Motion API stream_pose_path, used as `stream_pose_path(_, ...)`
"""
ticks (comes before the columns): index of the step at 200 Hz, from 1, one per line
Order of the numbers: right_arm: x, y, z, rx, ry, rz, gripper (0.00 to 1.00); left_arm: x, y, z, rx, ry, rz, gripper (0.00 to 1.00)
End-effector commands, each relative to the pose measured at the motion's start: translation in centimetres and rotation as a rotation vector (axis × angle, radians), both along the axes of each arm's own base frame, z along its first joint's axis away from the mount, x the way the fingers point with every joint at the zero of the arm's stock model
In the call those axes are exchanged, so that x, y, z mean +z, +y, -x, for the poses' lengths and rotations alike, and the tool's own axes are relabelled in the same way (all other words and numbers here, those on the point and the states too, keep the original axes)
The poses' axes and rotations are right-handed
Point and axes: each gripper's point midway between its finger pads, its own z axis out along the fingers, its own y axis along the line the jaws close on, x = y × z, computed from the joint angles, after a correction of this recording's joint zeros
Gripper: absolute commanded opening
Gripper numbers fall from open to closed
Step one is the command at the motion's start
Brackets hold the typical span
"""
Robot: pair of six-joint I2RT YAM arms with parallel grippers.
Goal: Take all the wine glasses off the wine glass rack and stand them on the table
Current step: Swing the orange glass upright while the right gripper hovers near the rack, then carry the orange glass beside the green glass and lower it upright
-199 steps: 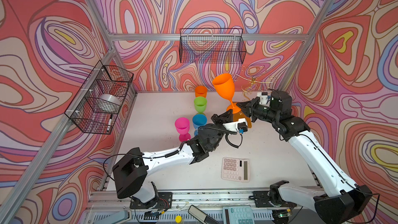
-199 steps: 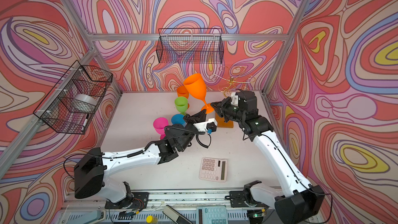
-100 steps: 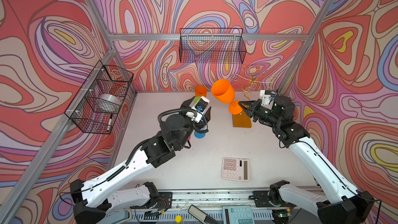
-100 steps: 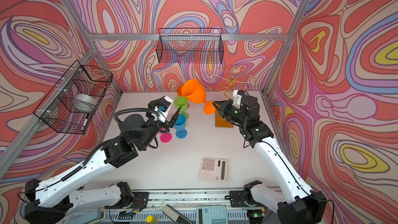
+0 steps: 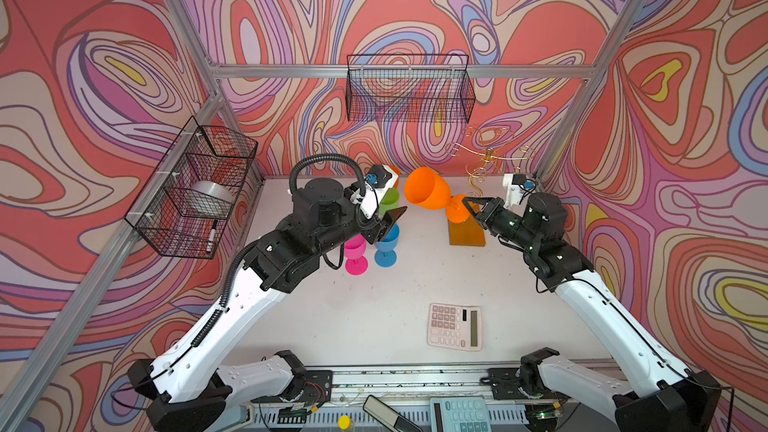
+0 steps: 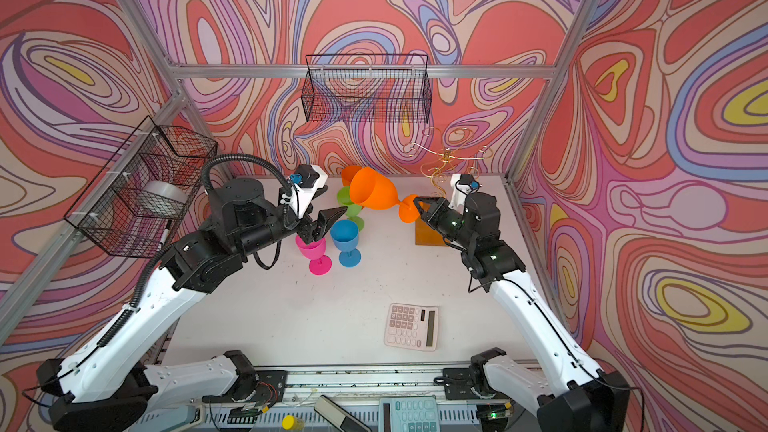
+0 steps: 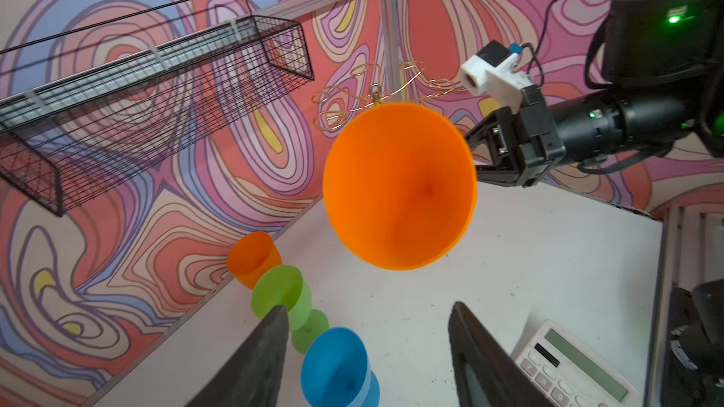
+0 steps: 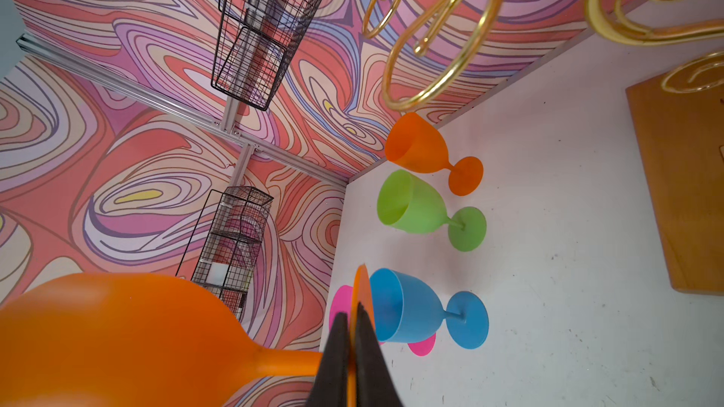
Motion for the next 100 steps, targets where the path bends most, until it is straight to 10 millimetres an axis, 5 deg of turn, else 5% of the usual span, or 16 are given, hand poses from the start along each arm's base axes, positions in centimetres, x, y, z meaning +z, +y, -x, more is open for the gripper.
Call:
stream_pose_path(1, 0.3, -0.2, -0.4, -0.015, -0.025, 0.022, 0.00, -0.7, -1.9, 2.0, -0.175, 0.046, -0.060, 0.63)
stream_pose_path(100, -0.1, 0.1, -0.9, -0.001, -0.009, 0.038, 0.00, -1.6, -5.1, 1.1, -0.306, 0.094, -0.129, 0.64)
